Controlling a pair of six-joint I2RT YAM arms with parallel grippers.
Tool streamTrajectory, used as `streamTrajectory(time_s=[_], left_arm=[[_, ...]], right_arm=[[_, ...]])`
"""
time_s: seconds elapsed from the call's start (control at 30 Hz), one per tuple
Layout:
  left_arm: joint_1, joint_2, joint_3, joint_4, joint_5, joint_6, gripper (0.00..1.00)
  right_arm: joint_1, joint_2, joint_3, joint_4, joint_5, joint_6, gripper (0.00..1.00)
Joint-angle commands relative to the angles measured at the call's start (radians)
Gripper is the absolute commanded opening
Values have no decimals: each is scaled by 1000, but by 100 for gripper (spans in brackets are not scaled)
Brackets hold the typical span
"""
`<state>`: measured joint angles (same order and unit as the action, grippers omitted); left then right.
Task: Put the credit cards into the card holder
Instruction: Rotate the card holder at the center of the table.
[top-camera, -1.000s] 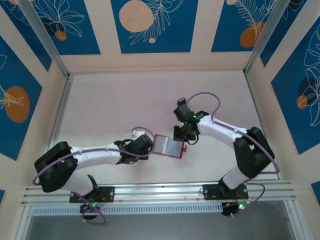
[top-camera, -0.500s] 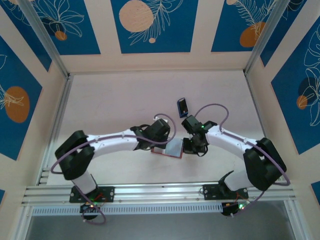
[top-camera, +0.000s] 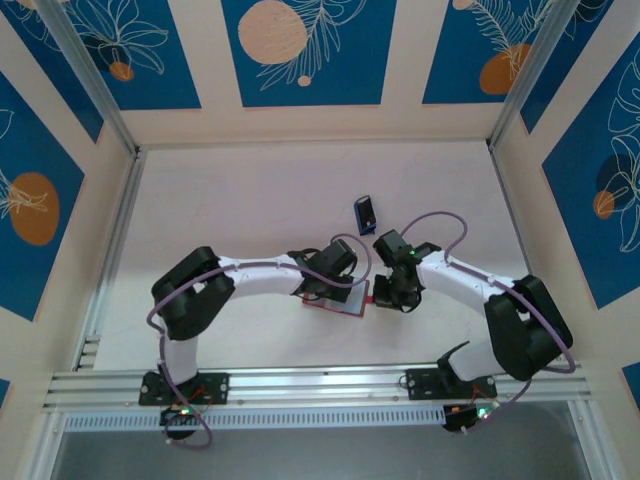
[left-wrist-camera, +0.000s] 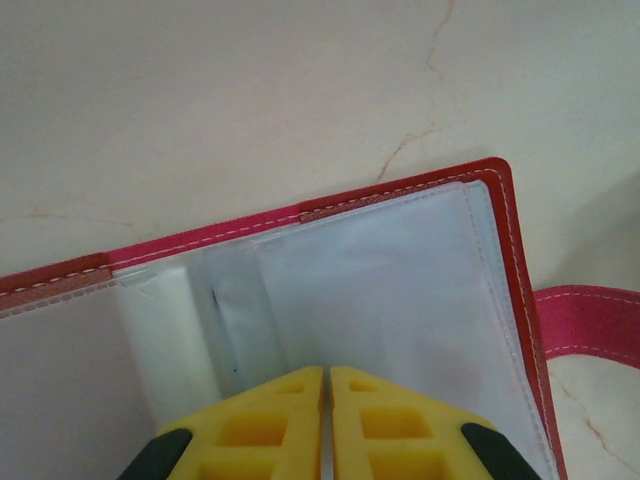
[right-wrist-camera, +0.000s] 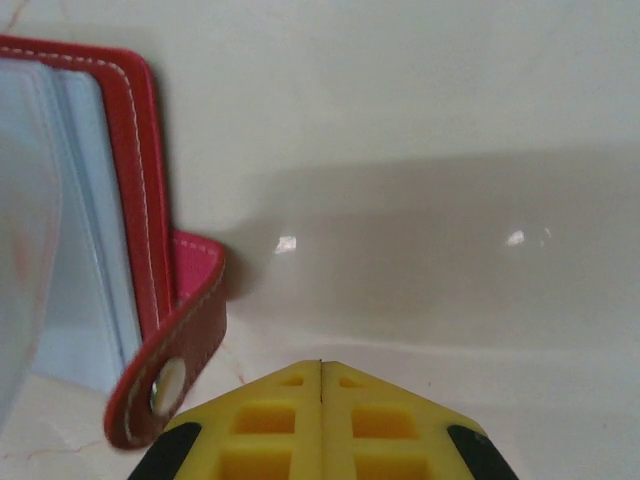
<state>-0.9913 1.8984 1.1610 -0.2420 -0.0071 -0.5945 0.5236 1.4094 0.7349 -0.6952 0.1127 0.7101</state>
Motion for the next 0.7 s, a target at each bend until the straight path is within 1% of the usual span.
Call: streamTrajectory(time_s=[0.0, 0.2, 0.53, 0.67], left_arm=[[-4, 15, 2, 19, 29, 2, 9], [-4, -4, -36, 26, 9, -19, 9], [1, -61, -123, 46, -48, -117, 8], [4, -99, -145, 35, -68, -136, 8]], right_arm=[[-6, 46, 17, 43, -44, 2, 0], [-7, 129, 75, 82, -52, -6, 0], [-7, 246, 185, 182, -96, -27, 0], [-21, 265, 231, 174, -91, -40, 0]])
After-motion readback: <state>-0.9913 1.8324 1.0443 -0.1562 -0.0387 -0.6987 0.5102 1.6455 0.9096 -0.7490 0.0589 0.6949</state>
